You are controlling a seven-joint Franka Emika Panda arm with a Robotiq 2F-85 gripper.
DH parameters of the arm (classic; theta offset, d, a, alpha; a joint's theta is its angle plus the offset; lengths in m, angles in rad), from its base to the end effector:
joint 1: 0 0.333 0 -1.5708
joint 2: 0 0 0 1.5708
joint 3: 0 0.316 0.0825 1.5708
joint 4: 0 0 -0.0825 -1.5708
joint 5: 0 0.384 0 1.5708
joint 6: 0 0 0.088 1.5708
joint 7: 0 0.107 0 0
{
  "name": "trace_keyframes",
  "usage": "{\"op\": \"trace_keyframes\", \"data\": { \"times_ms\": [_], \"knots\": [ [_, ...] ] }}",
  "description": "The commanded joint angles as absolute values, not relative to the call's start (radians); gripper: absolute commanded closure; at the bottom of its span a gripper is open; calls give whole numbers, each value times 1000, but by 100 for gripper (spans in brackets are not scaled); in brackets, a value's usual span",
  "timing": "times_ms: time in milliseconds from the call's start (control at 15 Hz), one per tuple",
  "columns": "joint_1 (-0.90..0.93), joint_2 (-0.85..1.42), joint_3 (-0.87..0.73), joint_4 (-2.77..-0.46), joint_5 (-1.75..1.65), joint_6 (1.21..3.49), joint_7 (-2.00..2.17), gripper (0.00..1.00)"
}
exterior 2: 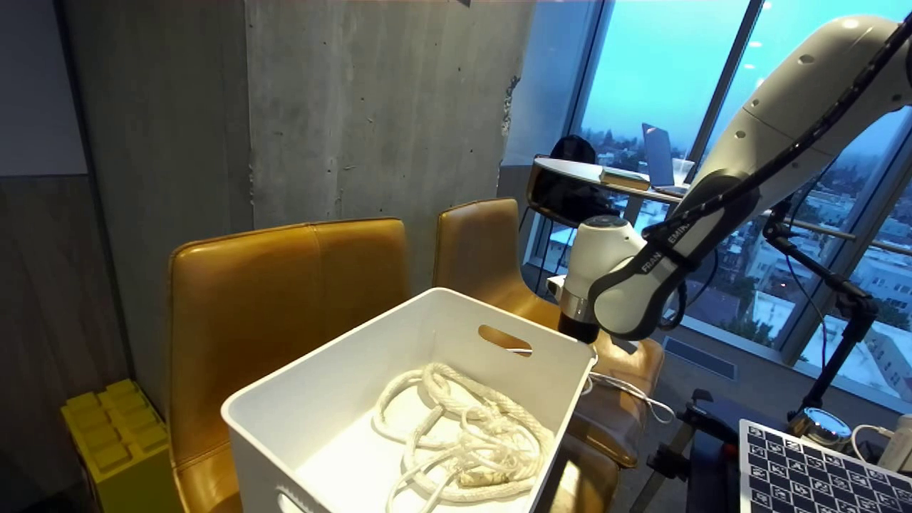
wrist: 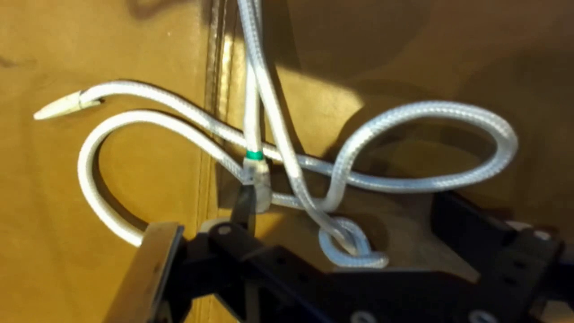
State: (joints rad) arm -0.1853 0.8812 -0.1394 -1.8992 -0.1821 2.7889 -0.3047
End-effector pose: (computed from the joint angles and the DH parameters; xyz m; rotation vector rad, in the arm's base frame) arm 0.5700 -0.1849 0.0375 2.9607 0.2999 -0.0670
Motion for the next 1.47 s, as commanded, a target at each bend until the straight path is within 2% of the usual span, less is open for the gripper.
{"op": "trace_keyframes", "data": {
  "times_ms": [0, 133, 200, 867, 1000, 1400],
  "knots": [
    [-166, 931, -188, -1889, -220, 2825, -257, 0],
    [-162, 954, -209, -1882, -227, 2828, -240, 0],
    [-165, 966, -217, -1874, -229, 2825, -233, 21],
    [-188, 973, -259, -1795, -218, 2748, -202, 95],
    [-187, 954, -260, -1793, -215, 2724, -192, 100],
    [-127, 792, -281, -1868, -224, 2630, -120, 100]
  ]
}}
